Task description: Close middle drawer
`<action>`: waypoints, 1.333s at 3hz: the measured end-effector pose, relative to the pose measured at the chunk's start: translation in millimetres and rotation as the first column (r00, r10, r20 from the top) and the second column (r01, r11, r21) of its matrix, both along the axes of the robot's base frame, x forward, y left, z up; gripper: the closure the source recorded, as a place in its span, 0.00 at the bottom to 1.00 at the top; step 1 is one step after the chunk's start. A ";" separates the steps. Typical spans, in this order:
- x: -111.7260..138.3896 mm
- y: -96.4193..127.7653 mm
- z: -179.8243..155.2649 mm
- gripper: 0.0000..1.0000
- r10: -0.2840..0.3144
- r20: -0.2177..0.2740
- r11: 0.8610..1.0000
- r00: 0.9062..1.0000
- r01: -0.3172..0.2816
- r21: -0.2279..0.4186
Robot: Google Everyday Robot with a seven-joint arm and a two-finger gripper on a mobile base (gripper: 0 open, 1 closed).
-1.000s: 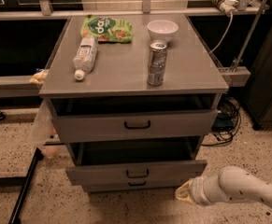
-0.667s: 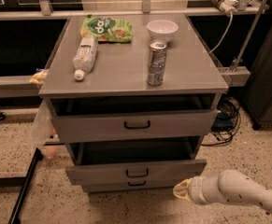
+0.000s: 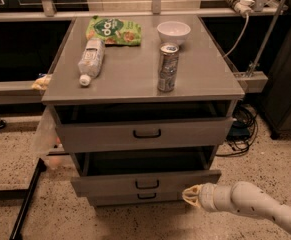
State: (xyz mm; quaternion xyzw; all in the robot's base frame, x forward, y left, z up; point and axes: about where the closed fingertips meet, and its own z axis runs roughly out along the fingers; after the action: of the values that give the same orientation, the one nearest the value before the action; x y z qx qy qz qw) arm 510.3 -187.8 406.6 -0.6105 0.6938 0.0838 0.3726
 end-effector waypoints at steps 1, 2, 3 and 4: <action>22.0 0.2 -6.6 1.00 -0.003 0.043 1.000 0.999 0.002 0.008; 46.5 1.8 -10.7 1.00 -0.012 0.076 1.000 0.997 0.011 0.014; 67.3 3.3 -11.1 1.00 -0.021 0.103 1.000 0.994 0.020 0.015; 100.6 2.4 -11.2 1.00 -0.045 0.123 0.999 0.991 0.044 0.010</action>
Offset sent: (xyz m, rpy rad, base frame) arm 0.0764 -0.0004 -0.0134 0.0162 -0.1202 -0.0271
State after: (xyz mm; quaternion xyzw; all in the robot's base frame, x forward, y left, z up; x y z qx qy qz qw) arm 610.9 -185.4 395.4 -0.5975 0.6826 0.0403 0.4188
